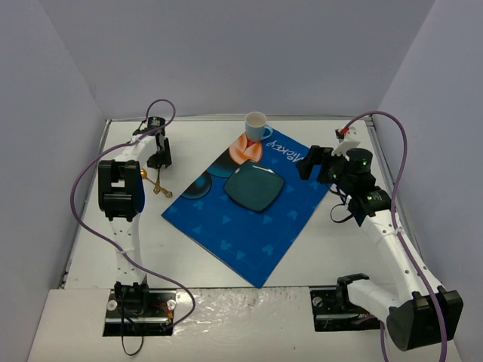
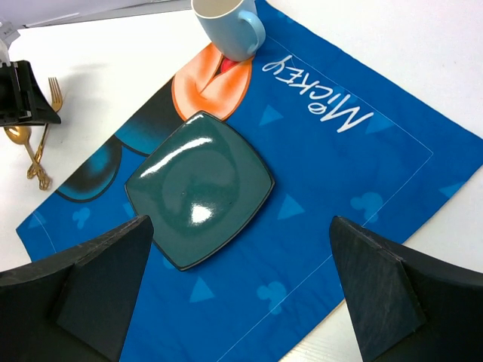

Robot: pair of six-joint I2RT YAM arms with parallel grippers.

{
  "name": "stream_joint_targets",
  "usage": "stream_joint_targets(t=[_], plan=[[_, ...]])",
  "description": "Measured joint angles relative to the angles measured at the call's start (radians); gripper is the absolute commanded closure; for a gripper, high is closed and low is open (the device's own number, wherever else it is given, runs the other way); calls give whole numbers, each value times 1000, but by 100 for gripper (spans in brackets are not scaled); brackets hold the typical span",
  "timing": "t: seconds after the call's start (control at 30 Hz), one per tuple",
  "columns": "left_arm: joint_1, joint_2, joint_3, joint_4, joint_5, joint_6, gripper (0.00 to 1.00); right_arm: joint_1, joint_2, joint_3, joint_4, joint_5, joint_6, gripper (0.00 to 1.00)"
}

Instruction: Set the dinner table for one person

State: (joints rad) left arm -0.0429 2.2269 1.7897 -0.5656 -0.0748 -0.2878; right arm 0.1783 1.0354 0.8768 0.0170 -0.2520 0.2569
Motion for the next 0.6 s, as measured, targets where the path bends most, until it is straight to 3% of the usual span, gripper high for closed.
stream_joint_targets(t=[0.1, 0.3, 0.6], plan=[[4, 0, 0, -3, 10, 3, 76, 0, -7, 0, 0, -1, 0, 0], [18, 0, -7, 4, 38, 8, 99, 0, -12, -1, -1, -11, -3, 0], [31, -1, -10, 9, 83, 11, 100, 0, -29, -15, -19, -18, -20, 0]])
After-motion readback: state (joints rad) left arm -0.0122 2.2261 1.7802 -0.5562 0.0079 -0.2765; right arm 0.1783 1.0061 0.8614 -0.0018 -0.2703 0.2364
